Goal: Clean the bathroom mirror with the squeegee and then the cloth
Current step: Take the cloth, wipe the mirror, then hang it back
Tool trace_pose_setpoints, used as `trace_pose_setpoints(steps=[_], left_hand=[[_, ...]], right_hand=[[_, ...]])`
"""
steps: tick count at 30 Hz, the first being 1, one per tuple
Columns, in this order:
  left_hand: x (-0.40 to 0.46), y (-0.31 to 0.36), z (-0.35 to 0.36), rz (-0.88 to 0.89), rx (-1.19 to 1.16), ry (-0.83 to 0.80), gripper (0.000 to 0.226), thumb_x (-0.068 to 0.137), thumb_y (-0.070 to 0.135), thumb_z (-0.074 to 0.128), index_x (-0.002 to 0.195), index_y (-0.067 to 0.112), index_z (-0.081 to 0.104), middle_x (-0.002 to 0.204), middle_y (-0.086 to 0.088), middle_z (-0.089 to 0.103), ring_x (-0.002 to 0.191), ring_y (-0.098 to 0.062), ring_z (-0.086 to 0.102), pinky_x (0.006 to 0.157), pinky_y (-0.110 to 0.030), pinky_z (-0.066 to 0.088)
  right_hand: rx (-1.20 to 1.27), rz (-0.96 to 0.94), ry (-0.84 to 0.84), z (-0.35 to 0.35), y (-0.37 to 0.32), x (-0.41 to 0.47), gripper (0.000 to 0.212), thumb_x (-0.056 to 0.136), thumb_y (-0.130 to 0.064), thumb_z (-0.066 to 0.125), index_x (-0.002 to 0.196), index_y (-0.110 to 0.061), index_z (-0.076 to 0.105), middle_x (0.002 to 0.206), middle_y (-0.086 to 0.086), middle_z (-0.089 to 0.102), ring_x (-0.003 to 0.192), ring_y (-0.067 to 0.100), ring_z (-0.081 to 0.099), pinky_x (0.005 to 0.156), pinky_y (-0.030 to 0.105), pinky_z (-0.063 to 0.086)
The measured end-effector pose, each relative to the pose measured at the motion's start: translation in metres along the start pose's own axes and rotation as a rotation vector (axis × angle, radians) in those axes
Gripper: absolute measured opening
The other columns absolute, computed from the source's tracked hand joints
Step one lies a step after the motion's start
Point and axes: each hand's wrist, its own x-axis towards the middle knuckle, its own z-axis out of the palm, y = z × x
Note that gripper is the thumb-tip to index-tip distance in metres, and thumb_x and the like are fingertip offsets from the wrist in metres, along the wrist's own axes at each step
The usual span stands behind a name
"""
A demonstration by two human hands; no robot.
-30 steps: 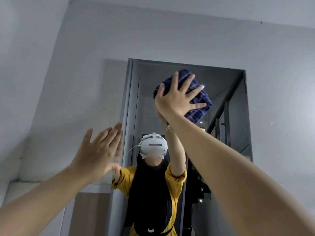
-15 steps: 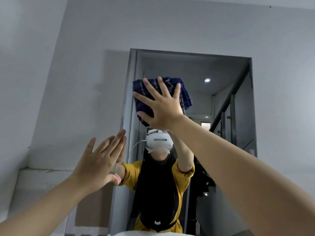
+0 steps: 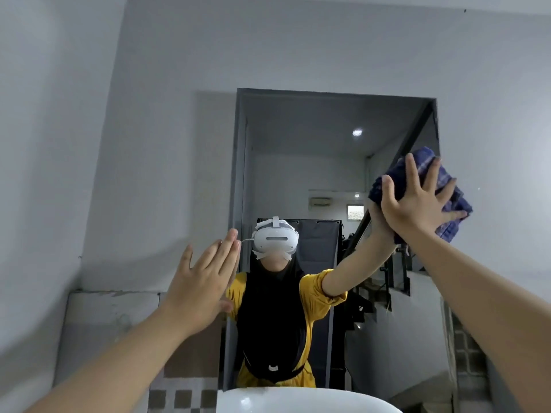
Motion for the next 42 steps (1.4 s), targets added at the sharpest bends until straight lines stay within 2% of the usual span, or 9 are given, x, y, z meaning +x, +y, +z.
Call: trace_pose_setpoints(steps=[6,15,24,29,31,33,36,40,42], left_hand=[[-0.032,0.014,0.016,0.026,-0.044,-0.027,0.131,0.041,0.073,0.073,0.143,0.005,0.027,0.154,-0.013,0.022,0.133,-0.032,0.037,0.097,-0.060,0.033],[-0.047,0.022,0.028,0.005,-0.047,-0.022,0.125,0.045,0.067,0.076,0.142,0.003,0.030,0.153,-0.014,0.026,0.133,-0.029,0.037,0.100,-0.057,0.038],[-0.077,0.042,0.061,0.018,-0.099,0.050,0.115,0.052,0.058,0.077,0.142,0.004,0.029,0.157,-0.008,0.002,0.132,-0.027,0.031,0.105,-0.054,0.027],[-0.078,0.044,0.065,-0.021,-0.126,0.071,0.090,0.076,0.047,0.048,0.148,0.012,0.008,0.159,-0.005,-0.001,0.144,-0.021,0.003,0.109,-0.055,0.020],[-0.077,0.044,0.066,-0.074,-0.170,0.038,0.099,0.071,0.046,0.063,0.148,0.014,0.010,0.158,-0.004,0.002,0.143,-0.015,-0.012,0.111,-0.056,0.019],[-0.076,0.044,0.067,-0.057,-0.175,0.001,0.108,0.064,0.048,0.074,0.146,0.010,0.016,0.158,-0.008,0.004,0.144,-0.018,-0.009,0.109,-0.058,0.022],[-0.076,0.042,0.066,-0.018,-0.136,0.038,0.091,0.075,0.056,0.055,0.144,0.007,0.022,0.158,-0.009,0.004,0.144,-0.019,-0.008,0.110,-0.054,0.011],[-0.077,0.047,0.059,-0.052,-0.144,0.023,0.117,0.053,0.035,0.085,0.144,0.007,0.017,0.156,-0.011,0.017,0.138,-0.028,0.022,0.112,-0.047,-0.003],[-0.077,0.050,0.054,-0.062,-0.141,0.026,0.118,0.051,0.033,0.087,0.144,0.006,0.020,0.155,-0.013,0.020,0.134,-0.031,0.029,0.111,-0.053,0.007]], right_hand=[[0.071,0.033,-0.013,0.016,-0.058,-0.064,0.065,0.086,-0.069,0.023,0.146,-0.048,0.008,0.162,-0.002,-0.008,0.146,0.040,-0.010,0.100,0.080,-0.004],[-0.004,-0.674,-0.159,0.049,-0.163,-0.154,0.066,0.088,-0.065,0.033,0.147,-0.045,0.010,0.162,0.000,-0.009,0.145,0.041,-0.014,0.097,0.079,-0.011],[-0.113,-1.153,-0.121,0.055,-0.116,-0.164,0.066,0.085,-0.066,0.039,0.146,-0.044,0.024,0.162,-0.002,0.011,0.147,0.038,0.005,0.101,0.078,0.001],[-0.153,-0.968,-0.068,0.033,-0.045,-0.128,0.067,0.083,-0.069,0.040,0.145,-0.047,0.026,0.161,-0.004,0.015,0.147,0.035,0.010,0.100,0.080,0.006],[-0.190,-0.834,-0.064,0.026,-0.011,-0.114,0.067,0.083,-0.070,0.040,0.145,-0.049,0.023,0.162,-0.005,0.013,0.148,0.034,0.008,0.100,0.080,0.008],[-0.200,-0.690,-0.062,0.019,0.024,-0.104,0.067,0.084,-0.069,0.038,0.145,-0.050,0.020,0.162,-0.005,0.008,0.148,0.033,0.003,0.101,0.079,0.006],[-0.178,-0.470,-0.075,0.011,0.072,-0.099,0.066,0.085,-0.070,0.030,0.146,-0.051,0.013,0.163,-0.007,0.001,0.149,0.031,-0.004,0.104,0.077,0.000],[-0.113,-0.227,-0.083,0.011,0.092,-0.114,0.064,0.087,-0.068,0.025,0.146,-0.051,0.007,0.162,-0.007,-0.005,0.148,0.031,-0.007,0.106,0.076,-0.001],[-0.054,-0.101,-0.075,0.017,0.081,-0.129,0.064,0.089,-0.066,0.026,0.147,-0.049,0.006,0.162,-0.005,-0.007,0.148,0.032,-0.008,0.104,0.078,0.000]])
